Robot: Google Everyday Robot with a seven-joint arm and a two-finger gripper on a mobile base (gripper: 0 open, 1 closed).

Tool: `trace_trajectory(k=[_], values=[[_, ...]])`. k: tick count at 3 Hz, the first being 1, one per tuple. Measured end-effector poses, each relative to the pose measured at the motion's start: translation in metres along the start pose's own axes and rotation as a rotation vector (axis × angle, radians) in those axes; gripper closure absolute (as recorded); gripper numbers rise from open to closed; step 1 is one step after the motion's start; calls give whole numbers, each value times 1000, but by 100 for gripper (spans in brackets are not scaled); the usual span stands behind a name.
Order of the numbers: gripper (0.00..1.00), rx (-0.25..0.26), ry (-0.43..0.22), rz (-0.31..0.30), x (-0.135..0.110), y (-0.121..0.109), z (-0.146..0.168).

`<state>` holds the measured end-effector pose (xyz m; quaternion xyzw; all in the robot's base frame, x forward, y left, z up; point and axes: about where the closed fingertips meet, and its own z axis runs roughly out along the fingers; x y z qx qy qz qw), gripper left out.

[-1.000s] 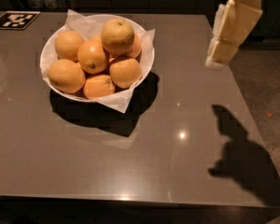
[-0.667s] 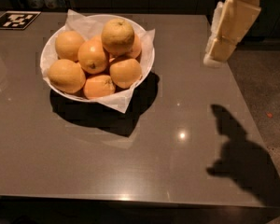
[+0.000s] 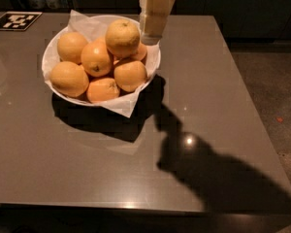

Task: Pick orange from white bowl

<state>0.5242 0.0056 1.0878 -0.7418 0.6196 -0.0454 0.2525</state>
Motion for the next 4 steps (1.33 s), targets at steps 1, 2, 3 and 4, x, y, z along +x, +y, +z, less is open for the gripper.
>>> trace_trajectory(k=[1, 2, 3, 4], values=[[0, 19, 3, 23, 8, 0, -4], [0, 3, -56, 29, -12, -16, 18], [2, -46, -68, 61, -24, -32, 51], [11, -94, -66, 114, -22, -36, 74]])
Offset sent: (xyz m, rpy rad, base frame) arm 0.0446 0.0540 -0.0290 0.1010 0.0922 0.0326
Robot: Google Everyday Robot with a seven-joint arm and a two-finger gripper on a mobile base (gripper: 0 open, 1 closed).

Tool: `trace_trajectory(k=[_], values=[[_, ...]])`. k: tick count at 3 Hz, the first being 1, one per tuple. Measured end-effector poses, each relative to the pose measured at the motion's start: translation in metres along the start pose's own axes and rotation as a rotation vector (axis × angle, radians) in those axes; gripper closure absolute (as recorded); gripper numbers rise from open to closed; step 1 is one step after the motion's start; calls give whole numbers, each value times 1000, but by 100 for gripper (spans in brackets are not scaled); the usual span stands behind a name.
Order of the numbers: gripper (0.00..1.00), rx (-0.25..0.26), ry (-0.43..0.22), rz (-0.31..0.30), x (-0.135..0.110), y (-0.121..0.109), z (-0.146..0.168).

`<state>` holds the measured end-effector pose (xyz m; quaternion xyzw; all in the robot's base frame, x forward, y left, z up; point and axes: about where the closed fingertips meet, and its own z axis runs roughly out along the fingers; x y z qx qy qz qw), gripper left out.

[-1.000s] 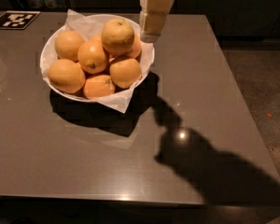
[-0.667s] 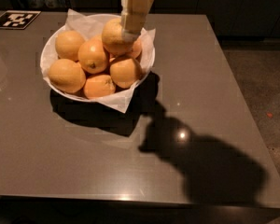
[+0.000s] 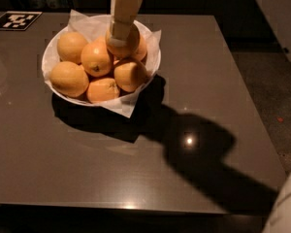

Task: Pick orange from white bowl

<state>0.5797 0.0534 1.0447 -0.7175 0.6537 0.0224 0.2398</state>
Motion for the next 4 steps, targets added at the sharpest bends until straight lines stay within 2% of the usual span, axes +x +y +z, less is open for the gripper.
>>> trace_trajectory(k=[1, 2, 3, 4], values=[[24, -16, 22, 82, 21, -2, 9], [23, -13, 45, 143, 42, -5, 12], [17, -7, 55, 160, 51, -12, 12], [17, -7, 54, 144, 47, -18, 15]])
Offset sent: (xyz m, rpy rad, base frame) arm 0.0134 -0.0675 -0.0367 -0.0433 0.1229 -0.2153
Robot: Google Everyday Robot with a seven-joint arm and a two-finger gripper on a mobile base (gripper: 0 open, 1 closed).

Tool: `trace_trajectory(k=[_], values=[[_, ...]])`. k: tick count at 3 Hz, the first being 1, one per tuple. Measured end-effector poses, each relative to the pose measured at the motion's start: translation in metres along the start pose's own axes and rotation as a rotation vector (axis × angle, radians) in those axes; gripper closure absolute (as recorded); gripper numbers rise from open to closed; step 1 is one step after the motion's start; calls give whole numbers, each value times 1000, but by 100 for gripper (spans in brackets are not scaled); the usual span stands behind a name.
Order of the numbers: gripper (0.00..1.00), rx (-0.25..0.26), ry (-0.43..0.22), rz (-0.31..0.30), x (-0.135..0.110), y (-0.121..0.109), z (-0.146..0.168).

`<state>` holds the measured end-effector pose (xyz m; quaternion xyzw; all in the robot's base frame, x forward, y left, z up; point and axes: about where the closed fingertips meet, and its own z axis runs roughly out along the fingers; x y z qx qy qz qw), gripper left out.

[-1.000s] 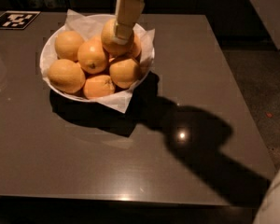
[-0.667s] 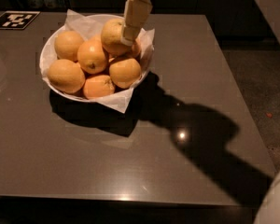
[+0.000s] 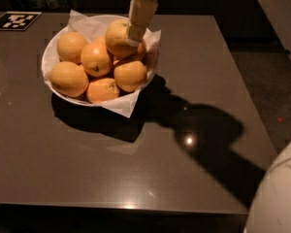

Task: Pick orange from white bowl

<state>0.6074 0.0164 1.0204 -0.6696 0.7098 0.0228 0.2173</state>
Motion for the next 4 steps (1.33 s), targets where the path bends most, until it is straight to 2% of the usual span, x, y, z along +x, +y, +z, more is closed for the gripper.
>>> trace_trajectory(k=[1, 2, 4], values=[[18, -15, -4, -14, -6, -1, 8], [25, -36, -10, -39, -16, 2, 16], [23, -89, -25, -78, -35, 13, 34]])
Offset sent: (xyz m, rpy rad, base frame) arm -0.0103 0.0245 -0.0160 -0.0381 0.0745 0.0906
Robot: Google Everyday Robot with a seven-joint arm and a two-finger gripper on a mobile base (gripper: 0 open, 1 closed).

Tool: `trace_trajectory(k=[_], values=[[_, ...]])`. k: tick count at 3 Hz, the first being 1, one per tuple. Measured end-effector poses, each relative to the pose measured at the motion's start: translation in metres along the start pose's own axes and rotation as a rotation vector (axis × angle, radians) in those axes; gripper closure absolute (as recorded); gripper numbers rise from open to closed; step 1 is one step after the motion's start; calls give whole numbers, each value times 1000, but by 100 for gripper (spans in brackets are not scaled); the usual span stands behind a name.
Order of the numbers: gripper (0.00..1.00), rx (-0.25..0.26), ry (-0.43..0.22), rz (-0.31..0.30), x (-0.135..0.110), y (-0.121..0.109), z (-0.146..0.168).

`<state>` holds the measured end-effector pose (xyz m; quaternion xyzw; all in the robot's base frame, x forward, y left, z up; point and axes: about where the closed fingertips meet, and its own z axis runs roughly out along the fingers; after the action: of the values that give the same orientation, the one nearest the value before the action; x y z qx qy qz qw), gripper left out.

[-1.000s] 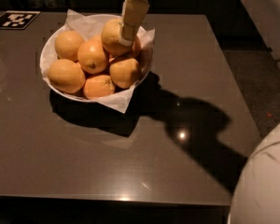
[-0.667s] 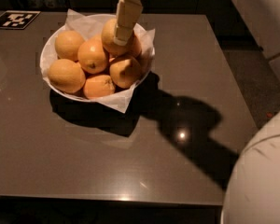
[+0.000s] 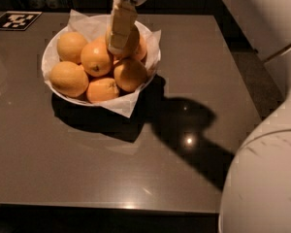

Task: Pick orange from white bowl

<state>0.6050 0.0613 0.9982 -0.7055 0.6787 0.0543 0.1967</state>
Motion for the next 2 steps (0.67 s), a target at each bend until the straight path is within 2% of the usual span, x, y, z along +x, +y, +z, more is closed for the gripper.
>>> trace_trajectory(k=[2], values=[[20, -19, 20, 8, 18, -9, 15]])
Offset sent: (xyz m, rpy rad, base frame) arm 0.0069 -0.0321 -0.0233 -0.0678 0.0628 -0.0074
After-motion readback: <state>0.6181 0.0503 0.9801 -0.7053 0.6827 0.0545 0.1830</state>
